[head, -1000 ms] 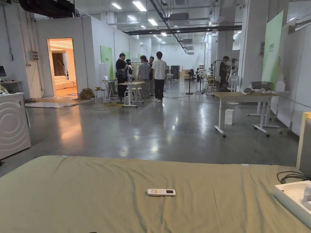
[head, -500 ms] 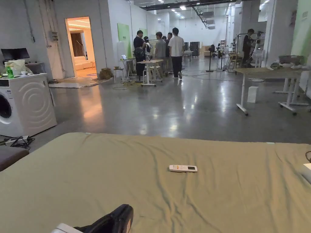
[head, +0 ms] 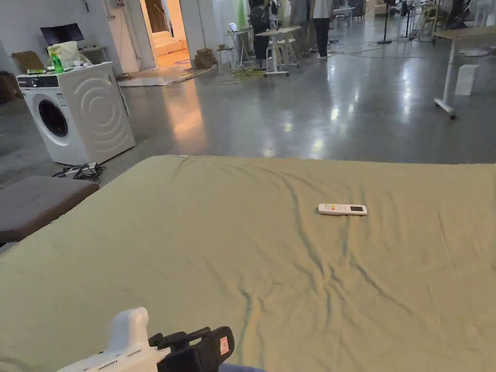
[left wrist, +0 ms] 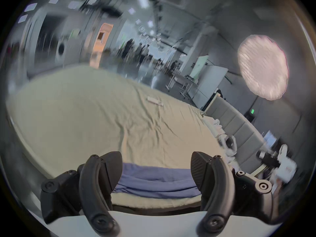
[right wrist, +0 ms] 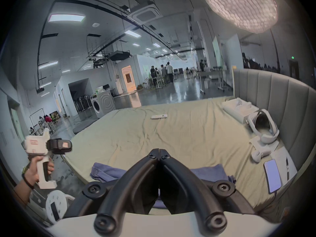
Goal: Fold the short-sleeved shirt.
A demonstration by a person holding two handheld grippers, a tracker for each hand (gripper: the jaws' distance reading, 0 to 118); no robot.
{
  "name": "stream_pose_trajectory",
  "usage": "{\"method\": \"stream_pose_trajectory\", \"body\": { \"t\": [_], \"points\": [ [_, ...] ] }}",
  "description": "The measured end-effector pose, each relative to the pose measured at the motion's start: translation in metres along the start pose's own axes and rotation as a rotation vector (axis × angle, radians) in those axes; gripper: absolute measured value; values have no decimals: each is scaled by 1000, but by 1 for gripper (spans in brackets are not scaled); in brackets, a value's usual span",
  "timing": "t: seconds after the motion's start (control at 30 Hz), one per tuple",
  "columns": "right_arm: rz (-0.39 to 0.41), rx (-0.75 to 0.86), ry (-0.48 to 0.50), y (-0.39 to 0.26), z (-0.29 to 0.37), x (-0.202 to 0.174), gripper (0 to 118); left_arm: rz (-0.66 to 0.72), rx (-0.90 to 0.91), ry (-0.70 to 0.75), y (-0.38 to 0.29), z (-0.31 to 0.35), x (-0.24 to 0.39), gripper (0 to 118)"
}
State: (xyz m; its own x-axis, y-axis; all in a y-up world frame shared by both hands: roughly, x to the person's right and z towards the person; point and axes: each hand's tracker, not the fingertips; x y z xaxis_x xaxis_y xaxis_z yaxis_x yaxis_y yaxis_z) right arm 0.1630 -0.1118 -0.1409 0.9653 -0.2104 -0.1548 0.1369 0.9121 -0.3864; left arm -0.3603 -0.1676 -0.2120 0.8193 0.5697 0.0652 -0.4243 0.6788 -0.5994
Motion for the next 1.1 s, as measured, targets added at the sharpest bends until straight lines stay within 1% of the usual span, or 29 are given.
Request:
{"method": "stream_pose_trajectory", "body": {
  "t": [0.07, 0.1, 0.13, 0.27, 0.3, 0.37, 0.43, 0.57, 0.63, 0.67, 0.73, 0.8, 0.83, 0.87, 0.9, 0.93, 0.97, 1.0, 1.03, 1.1],
  "points": [
    [-9, -33, 5, -1, -4, 2, 0, 171, -68, -96, 0, -25, -45, 87],
    [-12, -46, 1, -1, -5, 3, 0, 245, -104, -101, -2, -37, -59, 87],
    [-17, -63, -9, -2, -7, 4, 0, 280, -118, -93, -6, -47, -76, 87],
    [-46, -120, -42, -9, -14, 7, 0, 232, -212, -7, -19, -75, -119, 87],
    [-54, -131, -44, -12, -17, 7, 0, 256, -222, 5, -23, -79, -129, 87],
    [-68, -159, -47, -17, -22, 6, 0, 341, -243, -67, -28, -86, -148, 87],
    [-61, -184, -56, -21, -26, 1, 0, 386, -247, -135, -36, -90, -156, 87],
    [-38, -210, -58, -24, -33, -7, 0, 381, -255, -210, -53, -102, -154, 87],
    [-32, -213, -51, -25, -35, -10, 0, 365, -263, -215, -57, -108, -152, 87],
    [-32, -214, -49, -25, -37, -11, 0, 356, -258, -242, -58, -112, -151, 87],
    [-42, -213, -42, -25, -38, -11, 0, 373, -269, -230, -54, -119, -151, 87],
    [-55, -209, -38, -26, -39, -11, 0, 477, -251, -276, -52, -126, -159, 85],
    [-63, -207, -34, -26, -39, -11, 0, 522, -242, -249, -52, -127, -162, 72],
    [-70, -207, -33, -26, -38, -10, 0, 535, -238, -234, -51, -129, -164, 20],
    [-79, -206, -32, -27, -37, -8, 0, 498, -236, -146, -54, -127, -155, 8],
    [-84, -207, -32, -28, -36, -7, 0, 498, -251, -76, -58, -128, -154, 8],
    [-85, -209, -34, -28, -35, -6, 0, 524, -268, -170, -62, -131, -155, 8],
    [-85, -211, -40, -29, -33, -4, 0, 545, -246, -184, -65, -127, -153, 8],
    [-84, -211, -50, -29, -30, -3, 0, 562, -235, -177, -58, -132, -165, 8],
    [-95, -209, -56, -30, -25, 4, 0, 623, -160, -256, -57, -122, -168, 8]
  ]
}}
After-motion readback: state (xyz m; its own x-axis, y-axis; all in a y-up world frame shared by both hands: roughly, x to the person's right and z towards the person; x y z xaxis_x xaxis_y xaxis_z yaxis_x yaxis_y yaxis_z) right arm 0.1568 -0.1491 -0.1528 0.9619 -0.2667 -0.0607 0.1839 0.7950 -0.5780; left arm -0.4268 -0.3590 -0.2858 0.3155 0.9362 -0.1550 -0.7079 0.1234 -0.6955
